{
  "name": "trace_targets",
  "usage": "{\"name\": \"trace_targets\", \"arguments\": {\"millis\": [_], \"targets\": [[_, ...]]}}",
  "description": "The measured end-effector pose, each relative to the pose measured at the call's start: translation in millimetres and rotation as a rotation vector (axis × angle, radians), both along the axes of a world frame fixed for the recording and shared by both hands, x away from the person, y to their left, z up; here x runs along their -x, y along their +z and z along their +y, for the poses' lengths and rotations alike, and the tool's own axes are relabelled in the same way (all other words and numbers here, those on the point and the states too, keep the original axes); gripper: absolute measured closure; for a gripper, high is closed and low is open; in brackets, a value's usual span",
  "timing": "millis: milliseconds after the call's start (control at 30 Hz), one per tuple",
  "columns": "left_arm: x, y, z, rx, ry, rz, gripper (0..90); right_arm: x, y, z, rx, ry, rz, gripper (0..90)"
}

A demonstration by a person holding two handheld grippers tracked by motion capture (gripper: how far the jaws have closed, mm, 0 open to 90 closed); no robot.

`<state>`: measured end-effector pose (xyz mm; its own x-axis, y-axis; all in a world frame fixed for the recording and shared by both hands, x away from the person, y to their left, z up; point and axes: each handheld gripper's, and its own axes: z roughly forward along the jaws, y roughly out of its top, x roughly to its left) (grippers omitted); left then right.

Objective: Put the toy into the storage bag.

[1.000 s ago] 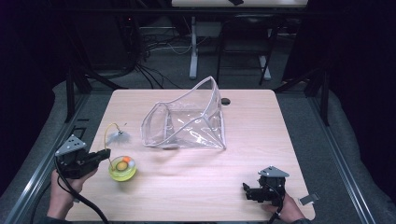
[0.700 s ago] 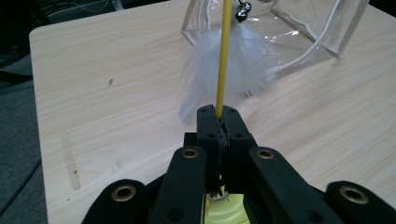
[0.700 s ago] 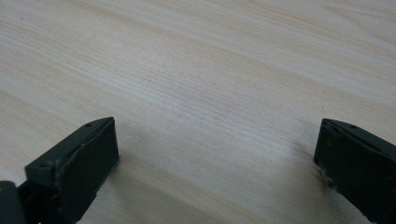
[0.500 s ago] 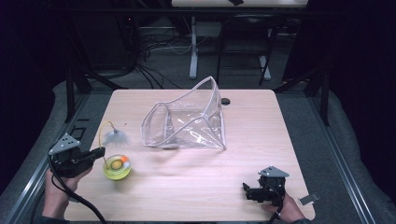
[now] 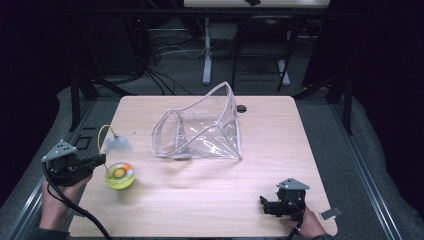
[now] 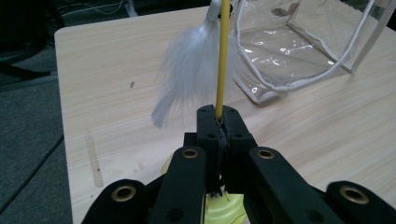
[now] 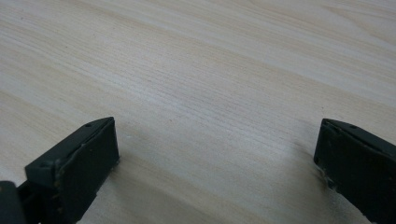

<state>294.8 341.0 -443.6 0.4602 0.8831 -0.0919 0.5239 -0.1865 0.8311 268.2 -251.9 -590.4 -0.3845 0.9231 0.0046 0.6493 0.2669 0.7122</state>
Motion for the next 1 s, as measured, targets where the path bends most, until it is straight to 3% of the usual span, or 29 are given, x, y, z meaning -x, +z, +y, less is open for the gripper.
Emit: {"name": "trace_targets", "arguments": {"millis": [200,433,667,1000], "targets": [[-6.1,1.3,6.5,0.008,0.017,-0.001,88.4,0.0,0.0,0.0,0.001,0.0,0.0,0.0],[-12.1,1.6,8.6,-0.027,0.031,0.004,88.4,0.0,0.0,0.0,0.0,-0.001,0.0,0.0],[-19.3,1.7,12.9,-0.033,0.044,0.005,88.4,0.0,0.0,0.0,0.001,0.0,0.0,0.0],[-39.1,2.8,20.0,-0.042,0.055,0.024,88.4,0.0,0.1,0.0,0.001,0.0,0.001,0.0]]}}
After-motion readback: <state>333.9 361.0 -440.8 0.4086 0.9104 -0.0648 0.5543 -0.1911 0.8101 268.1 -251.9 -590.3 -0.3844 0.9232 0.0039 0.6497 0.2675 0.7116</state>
